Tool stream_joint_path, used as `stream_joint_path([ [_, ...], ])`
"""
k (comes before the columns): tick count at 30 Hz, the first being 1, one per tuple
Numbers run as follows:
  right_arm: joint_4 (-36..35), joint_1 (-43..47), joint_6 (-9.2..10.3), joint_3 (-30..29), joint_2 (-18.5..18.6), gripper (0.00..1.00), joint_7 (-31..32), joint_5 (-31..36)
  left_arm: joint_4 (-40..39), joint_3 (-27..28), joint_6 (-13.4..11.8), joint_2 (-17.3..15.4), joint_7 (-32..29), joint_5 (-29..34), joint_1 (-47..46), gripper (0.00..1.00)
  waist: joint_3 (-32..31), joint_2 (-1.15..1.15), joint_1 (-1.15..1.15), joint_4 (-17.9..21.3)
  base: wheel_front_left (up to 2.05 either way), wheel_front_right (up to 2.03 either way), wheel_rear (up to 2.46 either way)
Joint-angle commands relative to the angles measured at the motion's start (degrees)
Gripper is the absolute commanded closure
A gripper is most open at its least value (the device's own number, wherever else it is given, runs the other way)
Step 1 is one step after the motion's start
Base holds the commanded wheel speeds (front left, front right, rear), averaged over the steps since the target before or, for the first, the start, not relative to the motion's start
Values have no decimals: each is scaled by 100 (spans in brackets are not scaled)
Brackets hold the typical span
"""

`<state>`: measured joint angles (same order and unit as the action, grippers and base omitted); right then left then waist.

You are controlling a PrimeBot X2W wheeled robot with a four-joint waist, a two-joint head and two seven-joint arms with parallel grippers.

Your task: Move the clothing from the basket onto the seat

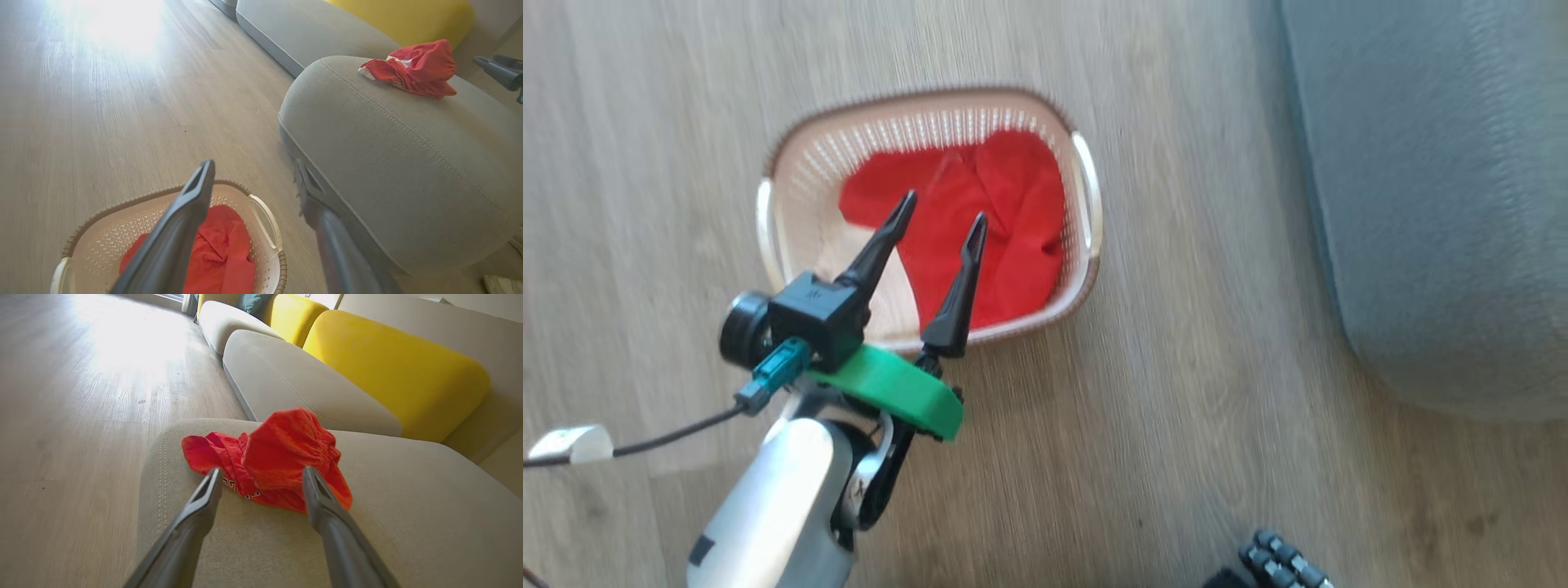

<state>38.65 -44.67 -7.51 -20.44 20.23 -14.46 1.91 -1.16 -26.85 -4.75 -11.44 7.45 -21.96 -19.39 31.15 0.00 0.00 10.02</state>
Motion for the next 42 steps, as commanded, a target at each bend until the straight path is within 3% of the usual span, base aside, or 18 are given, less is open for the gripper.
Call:
stream_joint_path([
  [1, -470, 397, 2, 164, 37, 0, -52, -158, -69, 220, -16, 17, 130, -69, 80, 0, -674, 0, 0, -134, 0, 0, 0],
  [8, -2276, 2281, 2, 551, -686, 0, -52, -463, 693, 455, -17, 145, 531, -322, 253, 0, -1346, 0, 0, -902, 0, 0, 0],
  [15, -3286, 3327, 2, 1151, -1391, 0, 17, -209, 1267, 814, -19, 149, 721, -418, 493, 0, -1830, 0, 0, -1384, 0, 0, 0],
  [22, -3325, 3957, 2, 1360, -1712, 0, -8, -115, 1478, 1246, 23, 136, 751, -302, 821, 0, -2333, 0, 0, -1602, 0, 0, 0],
  [33, -2927, 4294, 2, 1476, -1734, 0, -46, -279, 1423, 1948, 216, 337, 753, 68, 1240, 0, -2742, 0, 0, -1568, 0, 0, 0],
  [42, -2827, 4357, 2, 1610, -1735, 0, -52, -399, 1514, 2117, 370, 491, 754, 277, 1319, 0, -2852, 0, 0, -1509, 0, 0, 0],
])
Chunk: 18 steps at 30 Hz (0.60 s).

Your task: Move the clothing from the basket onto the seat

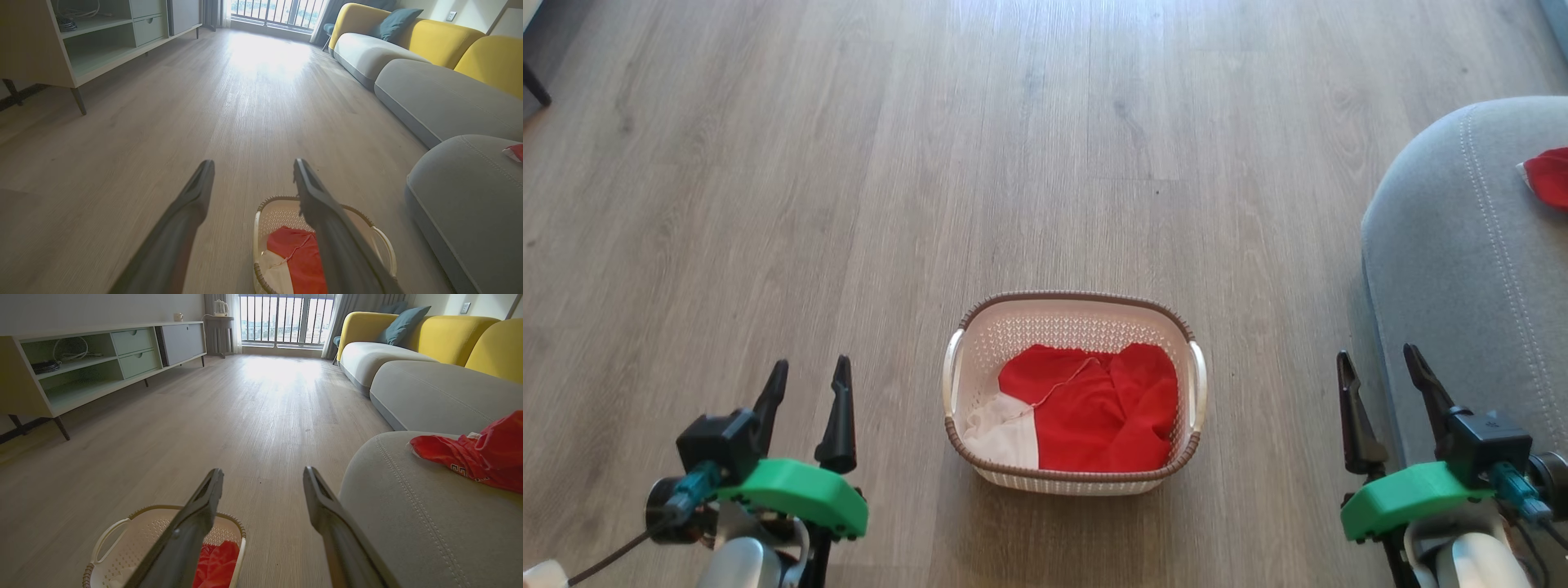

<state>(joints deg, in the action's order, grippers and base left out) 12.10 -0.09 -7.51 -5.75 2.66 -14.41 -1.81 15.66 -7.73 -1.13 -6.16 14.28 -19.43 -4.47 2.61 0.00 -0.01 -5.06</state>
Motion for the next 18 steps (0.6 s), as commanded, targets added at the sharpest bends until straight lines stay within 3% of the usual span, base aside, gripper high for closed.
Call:
stream_joint_path([
  [1, -178, -100, 2, 150, 22, 0, -57, -38, -161, 212, 25, -22, 72, 48, -178, 0, 4, 0, 1, 8, 0, 0, 0],
  [11, -291, -171, 2, 147, 22, 0, -58, -48, -145, 375, 173, 61, 72, 204, -285, 0, 263, 0, 1, 129, 0, 0, 0],
  [18, -588, -544, 2, -6, 22, 0, -58, -4, -175, 312, 305, 119, 72, 293, -717, 0, 1155, 0, 1, 313, 0, 0, 0],
])
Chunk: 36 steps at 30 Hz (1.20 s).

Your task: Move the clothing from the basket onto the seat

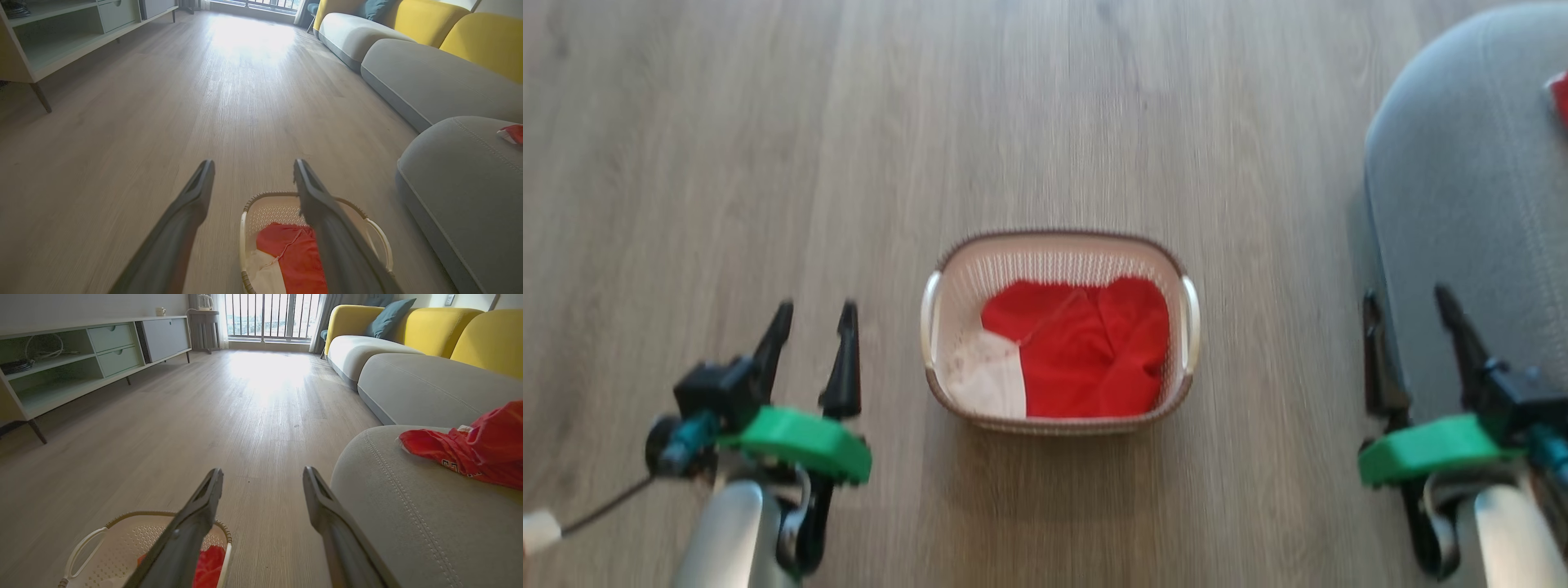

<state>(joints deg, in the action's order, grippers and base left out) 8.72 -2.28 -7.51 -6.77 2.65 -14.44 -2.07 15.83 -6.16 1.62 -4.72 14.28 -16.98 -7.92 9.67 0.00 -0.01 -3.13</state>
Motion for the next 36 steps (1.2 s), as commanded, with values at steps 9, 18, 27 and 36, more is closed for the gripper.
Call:
stream_joint_path([
  [9, -802, -1366, 2, -65, 23, 0, -55, -129, 242, -315, 281, -99, -124, 354, -1959, 0, 2499, 0, 1, 508, 0, 0, 0],
  [18, -1067, -1920, 2, -14, 23, 0, -55, -341, 1581, -734, 379, -49, -506, 575, -3536, 0, 3672, 0, 1, 916, 0, 0, 0],
  [27, -1217, -2008, 2, 87, 23, 0, -55, -488, 3057, -1020, 278, 118, -689, 599, -4674, 0, 4264, 0, 1, 1280, 0, 0, 0],
  [36, -1473, -2004, 2, 208, 23, 0, -56, -635, 4478, -1338, 20, 178, -1094, 542, -5512, 0, 4633, 0, 1, 1615, 0, 0, 0],
])
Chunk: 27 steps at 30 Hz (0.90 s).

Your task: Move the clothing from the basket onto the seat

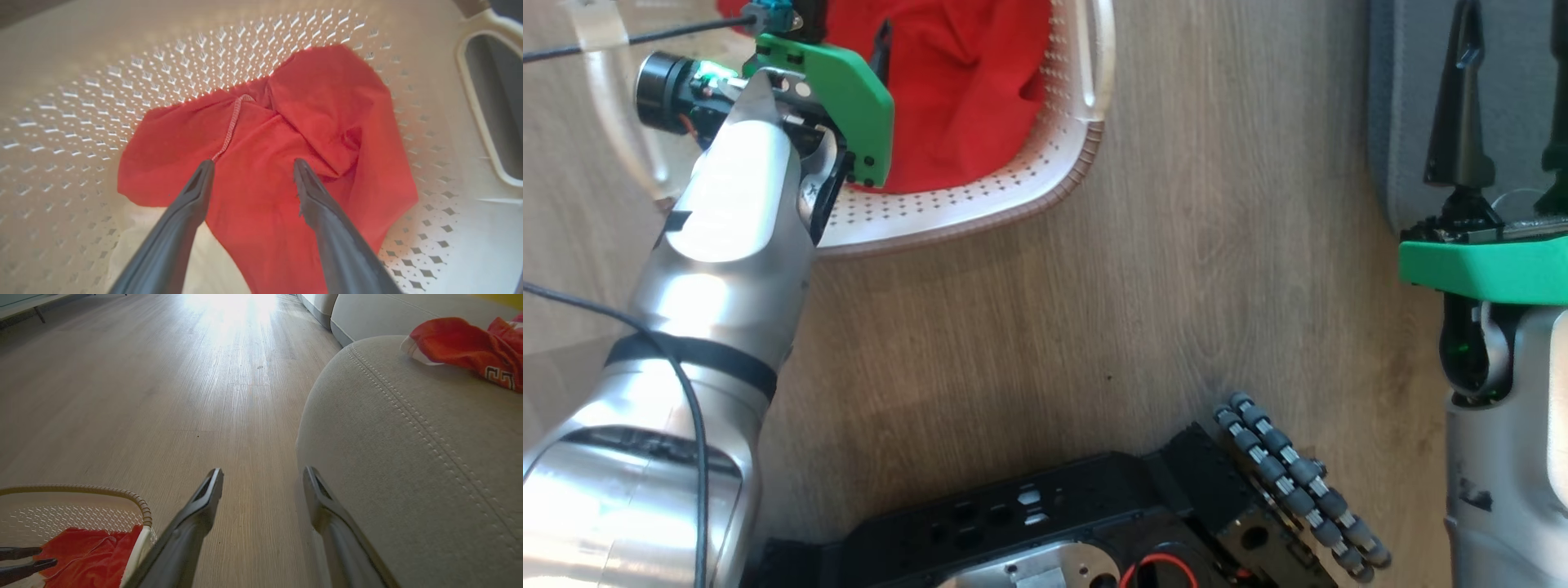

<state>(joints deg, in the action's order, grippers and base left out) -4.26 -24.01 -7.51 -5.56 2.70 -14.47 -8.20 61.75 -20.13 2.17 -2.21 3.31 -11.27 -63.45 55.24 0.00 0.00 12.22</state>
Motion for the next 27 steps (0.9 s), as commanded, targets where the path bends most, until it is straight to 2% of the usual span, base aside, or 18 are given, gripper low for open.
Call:
stream_joint_path([
  [1, -201, 175, 2, 106, 18, 0, -52, -38, 4, 11, -80, -71, -32, -16, -18, 0, 103, 0, 0, 109, 0, 0, 0],
  [9, -361, 359, 2, 199, 18, 0, -52, -224, 817, -405, -304, -68, -361, 234, -293, 0, 267, 0, 0, 291, 0, 0, 0],
  [18, -487, 569, 2, 238, 18, 0, -52, -282, 1096, -814, -424, -68, -710, 435, -291, 0, 289, 0, 0, 355, 0, 0, 0],
  [27, -554, 760, 2, 205, 18, 0, -52, -278, 1177, -906, -266, -72, -945, 326, -147, 0, 306, 0, 0, 350, 0, 0, 0],
])
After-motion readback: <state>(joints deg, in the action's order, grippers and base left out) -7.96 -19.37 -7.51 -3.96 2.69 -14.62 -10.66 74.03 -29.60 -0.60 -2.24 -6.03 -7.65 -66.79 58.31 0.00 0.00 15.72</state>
